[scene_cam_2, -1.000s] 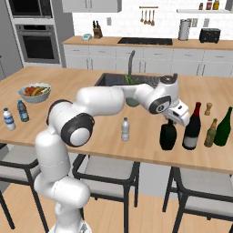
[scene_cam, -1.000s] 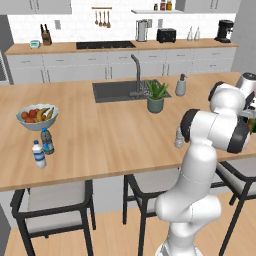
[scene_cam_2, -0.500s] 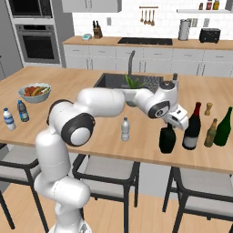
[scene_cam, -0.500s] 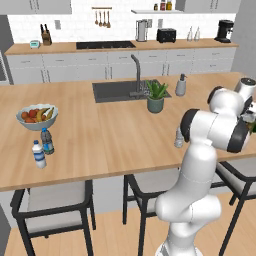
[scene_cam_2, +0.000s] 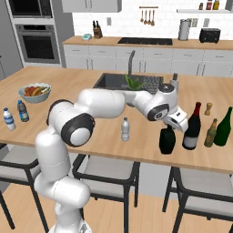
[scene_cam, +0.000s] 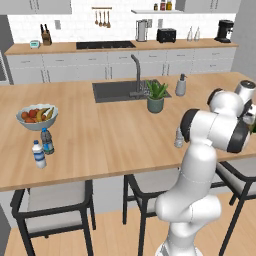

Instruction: Move the plastic bottles in the middle to the plastics group, and the glass bottles in the middle to the glass group.

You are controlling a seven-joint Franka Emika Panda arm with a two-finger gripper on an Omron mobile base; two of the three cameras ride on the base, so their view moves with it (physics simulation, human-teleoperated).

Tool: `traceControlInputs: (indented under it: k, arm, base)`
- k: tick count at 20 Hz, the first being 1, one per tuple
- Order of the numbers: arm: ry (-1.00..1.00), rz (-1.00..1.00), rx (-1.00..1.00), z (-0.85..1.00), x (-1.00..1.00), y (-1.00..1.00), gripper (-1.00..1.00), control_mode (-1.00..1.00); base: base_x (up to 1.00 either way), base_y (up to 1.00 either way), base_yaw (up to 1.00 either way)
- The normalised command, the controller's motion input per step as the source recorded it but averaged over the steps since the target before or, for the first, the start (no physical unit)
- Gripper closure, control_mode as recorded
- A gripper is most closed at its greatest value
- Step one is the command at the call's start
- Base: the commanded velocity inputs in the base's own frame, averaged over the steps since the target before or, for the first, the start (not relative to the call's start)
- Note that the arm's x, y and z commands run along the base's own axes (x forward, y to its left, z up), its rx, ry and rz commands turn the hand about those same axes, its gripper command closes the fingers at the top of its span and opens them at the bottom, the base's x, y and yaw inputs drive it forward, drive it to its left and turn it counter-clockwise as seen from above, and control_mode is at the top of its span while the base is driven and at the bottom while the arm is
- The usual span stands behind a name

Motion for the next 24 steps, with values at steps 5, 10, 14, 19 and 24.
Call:
traceControlInputs:
  k: [5, 10, 14, 19, 24]
  arm:
    - [0.00, -0.08, 0.00, 0.09, 0.42, -0.03, 1.00, -1.00]
    - [0.00, -0.07, 0.00, 0.04, 0.38, -0.06, 1.00, -1.00]
    - [0.00, -0.06, 0.00, 0.01, 0.29, -0.10, 1.00, -1.00]
    - [0.00, -0.05, 0.00, 0.00, 0.08, -0.18, 1.00, -1.00]
    - [0.00, -0.02, 0.00, -0.21, 0.00, -0.06, 1.00, -1.00]
  base:
    - [0.00, 0.00, 0.00]
    - [0.00, 0.00, 0.00]
    - [0.00, 0.00, 0.00]
    - [0.00, 0.00, 0.00]
    - [0.00, 0.00, 0.00]
